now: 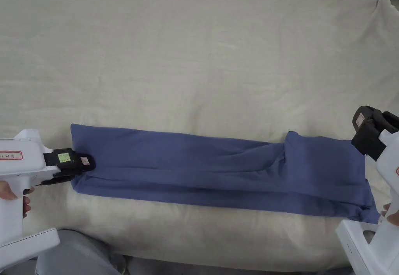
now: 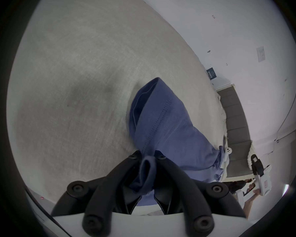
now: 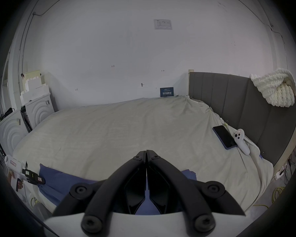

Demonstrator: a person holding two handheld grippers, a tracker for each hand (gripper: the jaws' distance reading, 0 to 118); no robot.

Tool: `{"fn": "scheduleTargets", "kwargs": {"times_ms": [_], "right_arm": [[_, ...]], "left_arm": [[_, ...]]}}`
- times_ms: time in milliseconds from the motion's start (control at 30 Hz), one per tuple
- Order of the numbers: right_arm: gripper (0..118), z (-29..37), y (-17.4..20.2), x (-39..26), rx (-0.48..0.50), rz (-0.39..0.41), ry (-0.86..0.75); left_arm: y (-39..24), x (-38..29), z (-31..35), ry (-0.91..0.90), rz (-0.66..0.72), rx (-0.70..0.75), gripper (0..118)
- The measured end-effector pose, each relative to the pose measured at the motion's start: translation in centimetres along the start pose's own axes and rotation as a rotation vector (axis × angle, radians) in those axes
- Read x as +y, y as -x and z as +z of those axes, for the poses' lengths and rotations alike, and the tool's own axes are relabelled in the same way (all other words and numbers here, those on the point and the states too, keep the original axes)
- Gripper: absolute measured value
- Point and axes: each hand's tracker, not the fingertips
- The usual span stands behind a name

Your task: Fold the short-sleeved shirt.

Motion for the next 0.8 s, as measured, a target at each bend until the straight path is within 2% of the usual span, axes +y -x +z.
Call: {"fn": "scheduleTargets", "kwargs": {"times_ms": [100,267,467,633,733,800], "right_arm": [[0,0.3,-0.5,0.0,0.001,-0.012,-0.003],[0,1.0,-1.2,0.2,0.008,-0.015,-0.022],[0,2.0,-2.3,0.4,0.015,-0.037,-0.05],[0,3.1,-3.7,0.3,0.001,-0.066,-0.071],[0,3.7,-4.6,0.1,-0.011,-0.086,-0.079],[0,4.1,-5.1,0.0,-0.02,-0.09,-0.083]], "left_arm": [[-2.8,-0.1,1.1,-0.02,-0.051,0.098,7],[-9.4,-0.5,5.3,-0.134,-0.196,0.125,6],[-19.1,-2.7,7.1,-0.207,-0.552,0.278,6],[-25.0,-5.9,4.4,-0.153,-0.721,0.231,6],[-27.4,-7.3,1.8,-0.083,-0.718,0.137,6],[-28.6,-8.5,-0.4,-0.051,-0.733,0.132,6]]}}
